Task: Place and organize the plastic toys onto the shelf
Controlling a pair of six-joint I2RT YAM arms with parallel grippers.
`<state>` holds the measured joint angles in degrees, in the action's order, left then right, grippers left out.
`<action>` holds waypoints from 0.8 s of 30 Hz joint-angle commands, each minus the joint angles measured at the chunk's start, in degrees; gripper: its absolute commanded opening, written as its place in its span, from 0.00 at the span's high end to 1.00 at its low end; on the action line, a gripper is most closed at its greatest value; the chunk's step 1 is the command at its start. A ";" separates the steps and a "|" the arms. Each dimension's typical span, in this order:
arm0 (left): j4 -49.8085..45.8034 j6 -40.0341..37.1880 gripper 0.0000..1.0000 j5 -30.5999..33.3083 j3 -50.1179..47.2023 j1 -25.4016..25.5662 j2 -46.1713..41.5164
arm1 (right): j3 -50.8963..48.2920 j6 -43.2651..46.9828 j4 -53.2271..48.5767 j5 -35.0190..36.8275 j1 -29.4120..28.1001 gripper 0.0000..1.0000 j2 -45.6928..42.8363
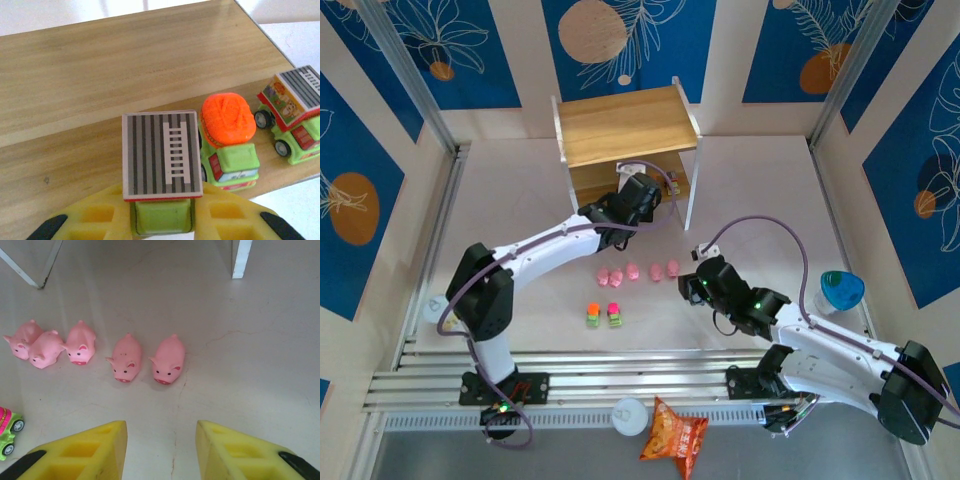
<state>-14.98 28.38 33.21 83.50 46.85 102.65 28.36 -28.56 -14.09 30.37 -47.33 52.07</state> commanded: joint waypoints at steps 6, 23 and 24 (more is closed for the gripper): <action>1.09 -0.23 0.85 0.96 3.49 -1.53 3.14 | -0.59 0.34 0.99 -1.45 0.63 0.59 -0.73; 2.45 -0.96 0.83 0.93 5.20 -3.34 6.06 | -0.81 0.16 0.92 -2.57 1.61 0.58 -1.27; 2.58 -0.96 0.83 0.93 5.16 -3.43 6.07 | -0.88 0.17 0.99 -2.63 1.63 0.59 -1.21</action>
<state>-13.72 28.32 33.63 86.67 44.88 107.46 28.36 -28.56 -14.09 29.08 -46.06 51.90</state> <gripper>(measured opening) 0.265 0.415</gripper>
